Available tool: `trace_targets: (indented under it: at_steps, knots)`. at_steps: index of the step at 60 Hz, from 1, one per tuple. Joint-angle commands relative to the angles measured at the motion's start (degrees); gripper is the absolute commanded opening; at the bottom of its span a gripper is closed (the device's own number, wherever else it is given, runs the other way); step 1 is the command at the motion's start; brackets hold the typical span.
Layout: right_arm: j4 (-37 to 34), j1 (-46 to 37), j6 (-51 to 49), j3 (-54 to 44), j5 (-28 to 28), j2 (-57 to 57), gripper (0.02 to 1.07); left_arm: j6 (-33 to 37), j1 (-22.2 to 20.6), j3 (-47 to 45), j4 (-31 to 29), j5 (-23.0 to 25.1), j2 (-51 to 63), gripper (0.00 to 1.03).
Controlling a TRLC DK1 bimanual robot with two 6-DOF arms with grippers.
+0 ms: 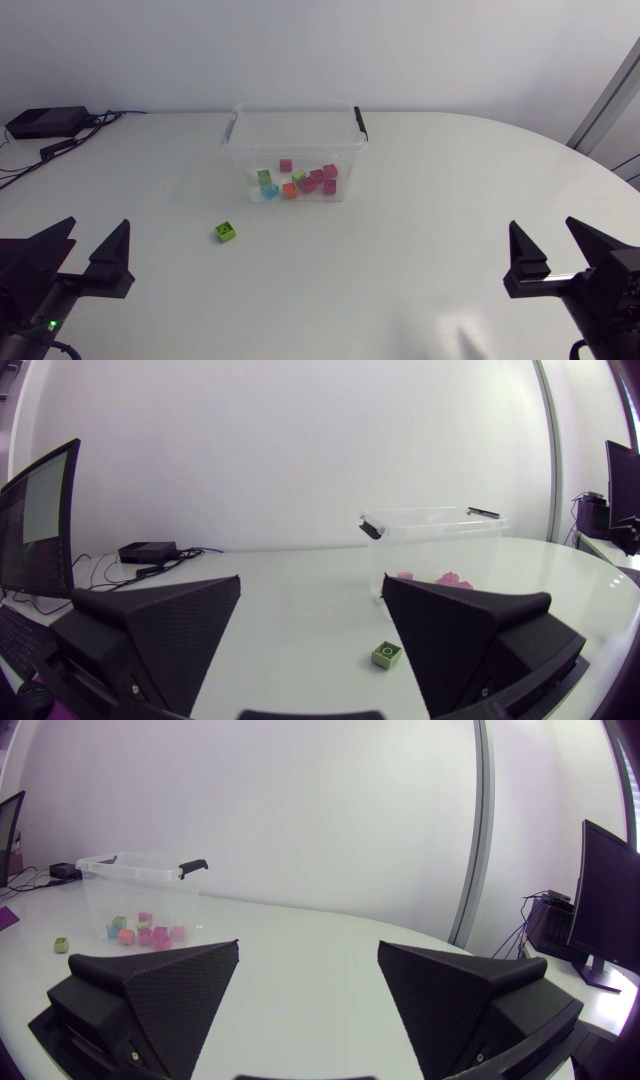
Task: Place the duplo bricks in the container
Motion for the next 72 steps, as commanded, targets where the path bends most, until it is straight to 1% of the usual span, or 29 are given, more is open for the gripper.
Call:
trace_targets:
  at_steps: [1,9,14,19,28,36,41,46,50,54,55,62,66,69,72]
  knots:
    - [0.56,-0.44,-0.84,-1.15,-0.28,-0.56,1.03,0.49,-0.45,-0.80,0.05,0.07,-0.76,0.99]
    - [0.56,-0.44,-0.84,-1.15,-0.28,-0.56,1.03,0.67,-0.71,-0.80,0.05,-0.01,-0.76,0.99]
    - [0.56,-0.44,-0.84,-1.15,-0.28,-0.56,1.03,4.62,-1.59,-0.89,0.32,-0.01,-0.76,0.99]
    - [0.56,-0.44,-0.84,-1.15,-0.28,-0.56,1.03,4.89,-1.77,-0.89,0.76,-0.01,-0.76,0.99]
    - [0.56,-0.44,-0.84,-1.15,-0.28,-0.56,1.03,4.09,-0.19,-0.62,4.27,-0.36,-0.76,0.99]
    - [0.56,-0.44,-0.84,-1.15,-0.28,-0.56,1.03,4.27,0.34,1.66,3.74,-0.36,-0.32,0.99]
    - [0.56,-0.44,-0.84,-1.15,-0.28,-0.56,1.03,4.36,-0.01,5.09,1.81,-0.36,3.46,0.99]
    - [0.56,-0.44,-0.84,-1.15,-0.28,-0.56,1.03,4.45,-1.33,11.60,-1.18,-0.19,13.66,0.99]
    - [0.56,-0.44,-0.84,-1.15,-0.28,-0.56,1.03,4.36,-1.06,16.34,-2.67,-0.19,19.10,0.99]
    - [0.56,-0.44,-0.84,-1.15,-0.28,-0.56,1.03,4.62,-0.27,22.49,-6.71,-0.19,25.52,0.99]
    - [0.56,-0.44,-0.84,-1.15,-0.28,-0.56,1.03,5.32,-0.45,24.87,-8.82,-0.19,28.51,0.99]
    - [0.56,-0.44,-0.84,-1.15,-0.28,-0.56,1.03,10.07,-3.70,35.33,-18.93,-0.19,42.92,0.99]
    - [0.56,-0.44,-0.84,-1.15,-0.28,-0.56,1.03,10.69,-3.97,38.40,-22.01,-0.19,48.55,0.99]
    - [0.56,-0.44,-0.84,-1.15,-0.28,-0.56,1.03,11.83,-4.93,39.46,-23.68,-0.19,50.66,0.99]
    - [0.56,-0.44,-0.84,-1.15,-0.28,-0.56,1.03,13.94,-5.37,39.46,-23.77,-0.19,51.54,0.99]
